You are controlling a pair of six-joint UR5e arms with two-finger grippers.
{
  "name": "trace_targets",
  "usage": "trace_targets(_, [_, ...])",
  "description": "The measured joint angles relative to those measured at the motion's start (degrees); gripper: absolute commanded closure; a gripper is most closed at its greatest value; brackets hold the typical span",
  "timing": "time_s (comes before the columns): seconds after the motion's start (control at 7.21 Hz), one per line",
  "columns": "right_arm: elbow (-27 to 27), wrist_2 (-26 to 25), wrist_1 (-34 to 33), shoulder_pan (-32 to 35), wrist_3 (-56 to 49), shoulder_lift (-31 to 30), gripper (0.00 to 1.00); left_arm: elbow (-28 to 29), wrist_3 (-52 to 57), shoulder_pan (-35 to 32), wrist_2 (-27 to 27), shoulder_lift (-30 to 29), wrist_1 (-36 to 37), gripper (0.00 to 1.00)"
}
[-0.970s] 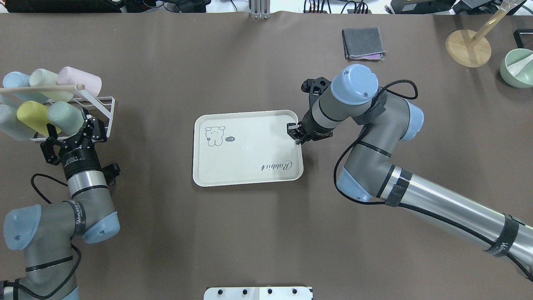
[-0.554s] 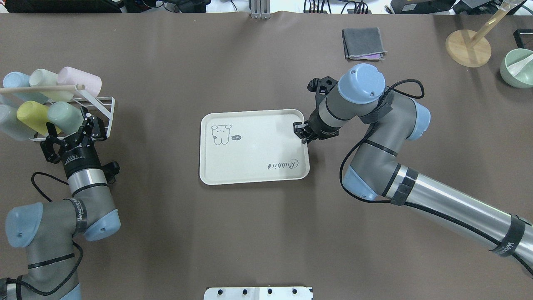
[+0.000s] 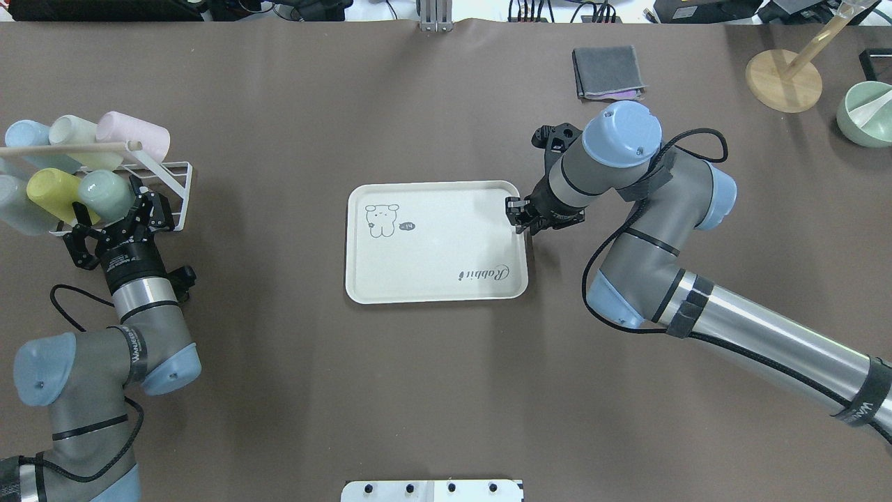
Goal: Pick up and place green cup on tray
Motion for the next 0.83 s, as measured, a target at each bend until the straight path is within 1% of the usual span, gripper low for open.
trace_targets(0.14, [0.27,2.24,-0.14,2.06,-0.14,-0.75,0.00,0.34,0.00,-0.07,-0.08,-0.07,-0.02,0.03])
trace_targets(0.42, [1.33,9.41,-0.26,8.43,-1.74,-3.88,0.00,1.05,0.00,-0.14,-0.28,-0.33,-0.08,0.03])
trace_targets(0.55, [1.65,12.82,-0.27,11.76,-4.87,-5.51,0.00,1.41,0.00,-0.15,-0.33,-0.41,-0.13,0.14])
trace_targets(0.69, [2.27,15.47,-0.28,14.89,-9.42,-7.77,0.00,1.64,0.00,-0.16,-0.40,-0.47,-0.33,0.36])
trace_targets(0.83, [3.37,17.54,-0.28,17.92,-14.76,-11.06,0.00,1.77,0.00,-0.19,-0.46,-0.49,-0.62,0.53])
